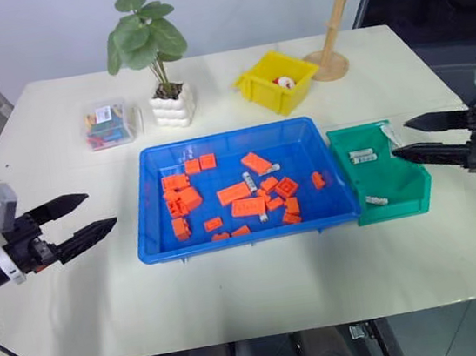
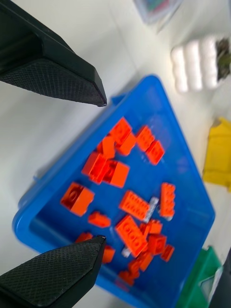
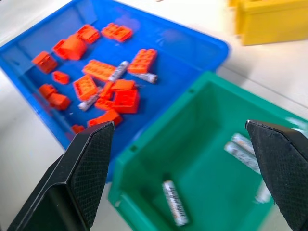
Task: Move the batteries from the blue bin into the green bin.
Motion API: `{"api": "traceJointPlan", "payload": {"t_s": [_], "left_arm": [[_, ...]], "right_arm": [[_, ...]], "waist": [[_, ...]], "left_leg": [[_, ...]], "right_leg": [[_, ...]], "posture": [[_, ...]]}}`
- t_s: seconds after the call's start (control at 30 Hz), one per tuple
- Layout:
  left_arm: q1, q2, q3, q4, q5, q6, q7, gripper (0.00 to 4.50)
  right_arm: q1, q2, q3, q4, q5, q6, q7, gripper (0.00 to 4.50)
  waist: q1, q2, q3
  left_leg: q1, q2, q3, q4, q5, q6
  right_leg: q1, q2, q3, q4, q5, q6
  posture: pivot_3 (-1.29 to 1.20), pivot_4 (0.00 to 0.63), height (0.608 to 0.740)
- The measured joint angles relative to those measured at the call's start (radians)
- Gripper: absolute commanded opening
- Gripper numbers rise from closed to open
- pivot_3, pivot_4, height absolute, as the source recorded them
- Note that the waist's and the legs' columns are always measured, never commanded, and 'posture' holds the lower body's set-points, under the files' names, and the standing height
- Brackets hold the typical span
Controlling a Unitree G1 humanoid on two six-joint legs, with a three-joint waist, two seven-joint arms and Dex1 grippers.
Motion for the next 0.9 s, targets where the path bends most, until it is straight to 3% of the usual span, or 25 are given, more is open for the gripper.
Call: {"api": "traceJointPlan", "payload": {"t_s": [0.33, 0.9], "left_arm": [[-0.029, -0.099, -0.140, -0.039, 0.061, -0.046, 0.067, 4.50], [-0.044, -0.099, -0.148, -0.068, 0.058, -0.044, 0.083, 4.50]], "right_arm": [[0.041, 0.043, 0.020, -0.034, 0.010, 0.010, -0.058, 4.49], [-0.012, 0.043, 0.067, -0.031, 0.009, -0.006, -0.071, 4.49]], "waist": [[0.004, 0.000, 0.000], [0.002, 0.000, 0.000]], "left_leg": [[0.000, 0.000, 0.000, 0.001, 0.000, 0.000], [0.000, 0.000, 0.000, 0.001, 0.000, 0.000]], "right_leg": [[0.000, 0.000, 0.000, 0.000, 0.000, 0.000], [0.000, 0.000, 0.000, 0.000, 0.000, 0.000]], "posture": [[0.00, 0.150, 0.740], [0.00, 0.150, 0.740]]}}
